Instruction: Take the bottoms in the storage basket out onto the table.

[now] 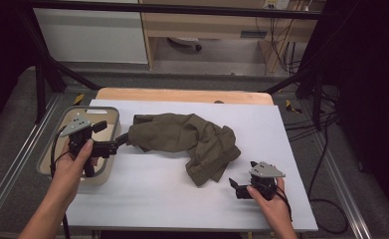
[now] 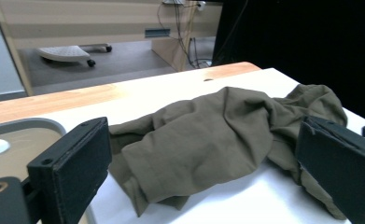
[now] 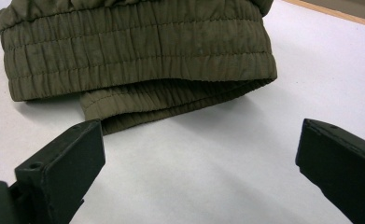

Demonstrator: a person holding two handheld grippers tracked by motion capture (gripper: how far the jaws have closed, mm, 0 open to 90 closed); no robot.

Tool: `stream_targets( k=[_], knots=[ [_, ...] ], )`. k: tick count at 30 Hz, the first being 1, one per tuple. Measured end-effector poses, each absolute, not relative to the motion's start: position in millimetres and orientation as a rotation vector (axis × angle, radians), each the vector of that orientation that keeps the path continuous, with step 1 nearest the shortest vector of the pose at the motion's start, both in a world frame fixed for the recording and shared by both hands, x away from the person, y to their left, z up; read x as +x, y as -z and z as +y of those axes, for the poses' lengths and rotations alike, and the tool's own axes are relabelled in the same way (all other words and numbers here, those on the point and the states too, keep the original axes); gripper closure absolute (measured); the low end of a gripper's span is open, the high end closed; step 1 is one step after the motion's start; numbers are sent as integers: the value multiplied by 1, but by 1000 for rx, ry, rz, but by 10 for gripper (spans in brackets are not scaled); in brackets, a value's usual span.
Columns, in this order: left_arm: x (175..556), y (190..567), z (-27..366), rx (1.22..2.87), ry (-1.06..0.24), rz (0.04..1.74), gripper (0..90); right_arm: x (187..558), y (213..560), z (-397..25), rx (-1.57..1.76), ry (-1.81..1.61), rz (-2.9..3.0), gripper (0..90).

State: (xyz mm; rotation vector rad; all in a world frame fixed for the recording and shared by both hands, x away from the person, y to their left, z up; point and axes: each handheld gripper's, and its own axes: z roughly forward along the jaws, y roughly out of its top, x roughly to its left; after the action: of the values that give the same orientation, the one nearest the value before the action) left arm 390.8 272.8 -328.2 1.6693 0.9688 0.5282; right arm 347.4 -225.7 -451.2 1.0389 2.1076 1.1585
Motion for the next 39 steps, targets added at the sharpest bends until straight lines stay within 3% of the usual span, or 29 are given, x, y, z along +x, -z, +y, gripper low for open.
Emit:
stream_targets(
  k=[39],
  knots=[
    [370,350,316,1583,-523,1026,41,346,446,-250,1082,-1137,2048,28]
  ],
)
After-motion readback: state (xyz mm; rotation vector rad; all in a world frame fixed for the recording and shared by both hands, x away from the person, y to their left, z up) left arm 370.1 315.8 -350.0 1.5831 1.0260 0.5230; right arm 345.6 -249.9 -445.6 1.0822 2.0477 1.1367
